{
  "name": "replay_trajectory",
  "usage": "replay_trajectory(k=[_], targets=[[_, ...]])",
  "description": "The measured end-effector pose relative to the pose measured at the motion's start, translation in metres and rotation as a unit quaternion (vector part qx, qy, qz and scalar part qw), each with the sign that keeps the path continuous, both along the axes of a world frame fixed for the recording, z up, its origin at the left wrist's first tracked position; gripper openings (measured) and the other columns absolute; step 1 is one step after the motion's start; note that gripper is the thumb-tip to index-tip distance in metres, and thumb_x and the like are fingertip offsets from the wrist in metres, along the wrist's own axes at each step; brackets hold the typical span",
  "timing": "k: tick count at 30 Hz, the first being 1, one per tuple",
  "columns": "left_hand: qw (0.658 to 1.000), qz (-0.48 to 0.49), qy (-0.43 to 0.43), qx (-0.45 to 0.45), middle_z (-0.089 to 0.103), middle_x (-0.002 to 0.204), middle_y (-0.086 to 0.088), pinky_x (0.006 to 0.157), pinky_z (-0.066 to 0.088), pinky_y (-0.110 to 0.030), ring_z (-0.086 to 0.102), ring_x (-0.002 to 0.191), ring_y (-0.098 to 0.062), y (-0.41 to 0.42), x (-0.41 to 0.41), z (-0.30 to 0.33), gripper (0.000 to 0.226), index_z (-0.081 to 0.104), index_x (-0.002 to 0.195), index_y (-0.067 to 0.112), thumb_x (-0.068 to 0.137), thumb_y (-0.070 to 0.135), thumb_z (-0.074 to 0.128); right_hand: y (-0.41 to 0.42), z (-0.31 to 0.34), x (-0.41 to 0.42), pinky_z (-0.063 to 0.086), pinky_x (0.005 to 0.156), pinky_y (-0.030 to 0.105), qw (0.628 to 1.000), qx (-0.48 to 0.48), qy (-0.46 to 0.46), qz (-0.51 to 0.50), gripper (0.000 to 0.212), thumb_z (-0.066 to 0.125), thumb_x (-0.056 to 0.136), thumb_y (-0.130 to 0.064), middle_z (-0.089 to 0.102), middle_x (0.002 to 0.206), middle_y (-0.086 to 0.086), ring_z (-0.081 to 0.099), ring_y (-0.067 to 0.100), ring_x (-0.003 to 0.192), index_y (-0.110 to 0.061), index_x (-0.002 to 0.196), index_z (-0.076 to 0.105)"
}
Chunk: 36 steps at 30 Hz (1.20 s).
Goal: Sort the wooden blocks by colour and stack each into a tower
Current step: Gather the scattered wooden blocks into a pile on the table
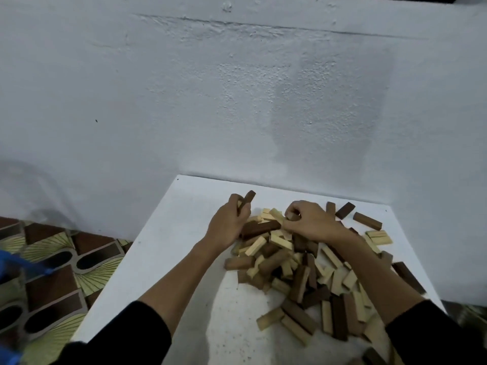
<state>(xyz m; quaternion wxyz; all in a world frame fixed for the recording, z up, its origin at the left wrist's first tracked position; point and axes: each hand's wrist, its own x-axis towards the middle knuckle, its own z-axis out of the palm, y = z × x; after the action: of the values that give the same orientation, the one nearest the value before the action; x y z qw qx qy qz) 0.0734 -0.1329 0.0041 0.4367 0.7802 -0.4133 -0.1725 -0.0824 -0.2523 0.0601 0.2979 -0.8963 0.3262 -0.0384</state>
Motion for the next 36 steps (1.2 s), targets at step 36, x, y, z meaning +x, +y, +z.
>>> replay_trajectory(k=[36], targets=[[0.983,-0.124,-0.132,0.035,0.025,0.153,-0.007,0.114,0.025,-0.041,0.021,0.141,-0.023,-0.035,-0.069,0.007,0.061,0.028,0.148,0.016,0.096,0.039,0.049,-0.038,-0.052,-0.086,0.031,0.108,0.046,0.981,-0.13,-0.067,-0.13,0.052,0.046,0.095,-0.013,0.024,0.15,0.014,0.03,0.036,0.133,-0.012,0.144,0.031]])
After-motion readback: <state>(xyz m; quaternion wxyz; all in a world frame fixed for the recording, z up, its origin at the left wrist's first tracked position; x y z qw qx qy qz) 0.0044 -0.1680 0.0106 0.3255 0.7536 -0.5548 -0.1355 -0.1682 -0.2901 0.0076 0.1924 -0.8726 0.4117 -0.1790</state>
